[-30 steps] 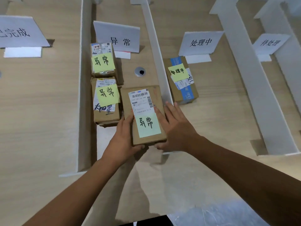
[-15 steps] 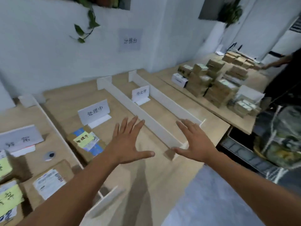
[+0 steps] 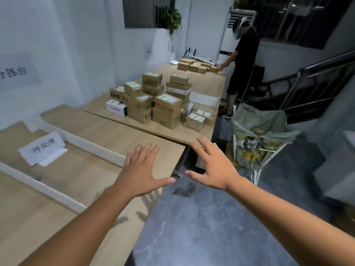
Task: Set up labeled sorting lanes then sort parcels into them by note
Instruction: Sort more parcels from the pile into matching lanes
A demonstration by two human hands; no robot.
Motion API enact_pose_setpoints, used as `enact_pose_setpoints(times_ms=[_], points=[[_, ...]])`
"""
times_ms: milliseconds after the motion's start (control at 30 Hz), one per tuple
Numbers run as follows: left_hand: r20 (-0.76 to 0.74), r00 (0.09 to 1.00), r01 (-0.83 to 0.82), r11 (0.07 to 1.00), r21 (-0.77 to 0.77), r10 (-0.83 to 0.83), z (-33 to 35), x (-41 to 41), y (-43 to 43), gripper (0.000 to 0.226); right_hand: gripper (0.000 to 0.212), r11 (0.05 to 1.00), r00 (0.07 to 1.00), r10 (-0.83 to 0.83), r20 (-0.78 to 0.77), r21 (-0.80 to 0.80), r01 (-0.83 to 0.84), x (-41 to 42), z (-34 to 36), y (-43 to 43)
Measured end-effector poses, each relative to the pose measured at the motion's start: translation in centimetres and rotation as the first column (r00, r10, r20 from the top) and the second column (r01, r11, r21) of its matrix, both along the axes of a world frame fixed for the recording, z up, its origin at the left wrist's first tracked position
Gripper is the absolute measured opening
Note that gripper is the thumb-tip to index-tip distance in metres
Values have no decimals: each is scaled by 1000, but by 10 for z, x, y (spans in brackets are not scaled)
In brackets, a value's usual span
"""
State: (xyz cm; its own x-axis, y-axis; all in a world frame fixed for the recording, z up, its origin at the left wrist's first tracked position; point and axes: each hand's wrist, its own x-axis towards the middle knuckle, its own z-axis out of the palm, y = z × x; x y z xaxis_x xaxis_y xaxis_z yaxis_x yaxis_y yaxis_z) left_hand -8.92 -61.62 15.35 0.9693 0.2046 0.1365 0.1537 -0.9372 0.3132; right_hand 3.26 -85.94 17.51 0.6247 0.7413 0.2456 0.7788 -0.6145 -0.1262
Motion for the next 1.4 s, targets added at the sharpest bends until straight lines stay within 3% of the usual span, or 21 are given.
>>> enact_pose_setpoints(times_ms=[267,500,767,1033,1233,1400], points=[[22,1000,22,999,-46,-21,-14,171,-24,125,97,997,995,-83,-62,3,83,155,-27,-42],[29,999,24,990,-142,-20,-48,345,-16,122,99,991,993,-93,-79,-103,84,317,-51,-32],[-24,1000,-18,959,-284,11,-68,491,-18,116,98,978,976,57,-211,-185,-97,489,-61,-14],[-61,982,-189,953,-236,179,-142,622,-26,121,95,913,879,297,-372,-160,-376,678,-153,12],[-234,908,-416,814,-406,347,-187,685,-46,128,100,858,773,344,-533,-156,-490,787,-188,41],[-278,845,-534,681,-502,457,-222,723,-47,142,110,797,720,418,-554,-157,-583,824,-212,79]])
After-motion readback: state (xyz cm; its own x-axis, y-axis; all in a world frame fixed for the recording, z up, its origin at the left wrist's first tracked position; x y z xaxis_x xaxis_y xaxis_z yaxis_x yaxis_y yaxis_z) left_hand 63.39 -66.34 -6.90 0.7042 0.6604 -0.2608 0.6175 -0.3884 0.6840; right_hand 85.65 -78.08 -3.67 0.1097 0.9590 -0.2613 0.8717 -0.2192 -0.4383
